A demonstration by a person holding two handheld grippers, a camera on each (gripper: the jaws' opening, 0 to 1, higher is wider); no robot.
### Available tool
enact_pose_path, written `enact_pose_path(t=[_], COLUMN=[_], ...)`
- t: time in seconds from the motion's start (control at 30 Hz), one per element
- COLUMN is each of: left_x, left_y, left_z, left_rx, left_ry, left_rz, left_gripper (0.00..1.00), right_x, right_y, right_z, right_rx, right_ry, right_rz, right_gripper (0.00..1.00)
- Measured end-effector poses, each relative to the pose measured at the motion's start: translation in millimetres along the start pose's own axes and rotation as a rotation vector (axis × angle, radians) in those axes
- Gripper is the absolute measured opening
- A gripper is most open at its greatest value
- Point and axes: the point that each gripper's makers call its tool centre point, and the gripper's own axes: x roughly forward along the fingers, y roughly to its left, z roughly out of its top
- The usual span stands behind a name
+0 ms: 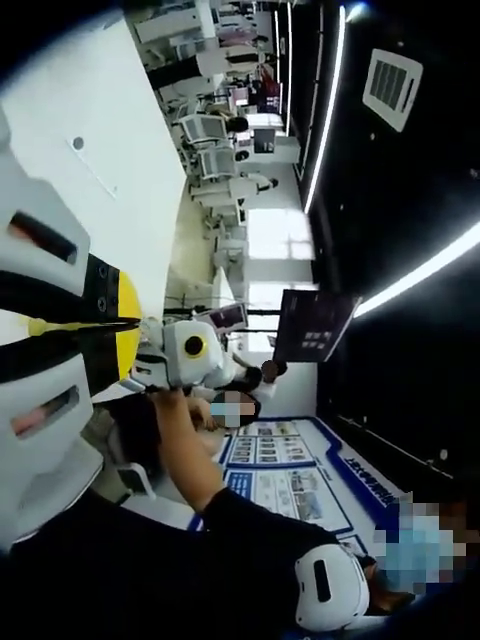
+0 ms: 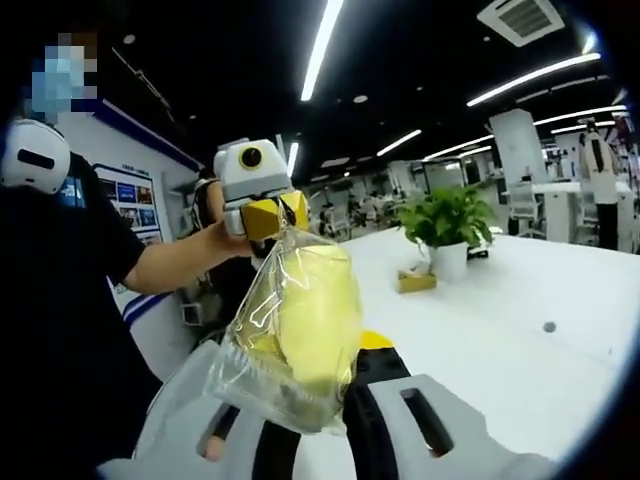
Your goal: Compare the silicone blocks by pressing each to a similar depth, holding the contact briefly, and releasing to observe deformation and rebound differences across the visible hardness samples.
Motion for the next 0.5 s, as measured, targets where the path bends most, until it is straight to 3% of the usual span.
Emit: enact_pose_path(t=[0.1, 0.13, 0.17, 0.23, 0.5], left_x=[-0.2, -0.2, -0.2, -0.5, 1.8], left_y=[0.5, 0.6, 0.8, 0.1, -5.3], left_z=[2.6, 3.7, 4.1, 6.4, 5.2], left_rx=[-0.002, 0.006, 0.007, 0.005, 0.012], left_ry=[-0.006, -0.008, -0.009, -0.012, -0.016], left_rz=[0.002, 0.003, 0.004, -0.002, -0.016], left_gripper=[0.0, 0.0, 0.0, 0.0, 0.0], right_x=[0.0, 0.2, 0.4, 0.6, 0.1], right_y=[-3.3, 3.8, 2.8, 2.1, 0.9], right_z=[4.2, 2.2, 3.0, 4.6, 0.5], right_rx=[-0.055, 0.026, 0.046, 0.004, 0.027], right_ry=[-0.025, -0.013, -0.015, -0.028, -0.014], right_rz=[-0.017, 0.016, 0.013, 0.01, -0.003], right_gripper=[0.11, 0.12, 0.13, 0.14, 0.21])
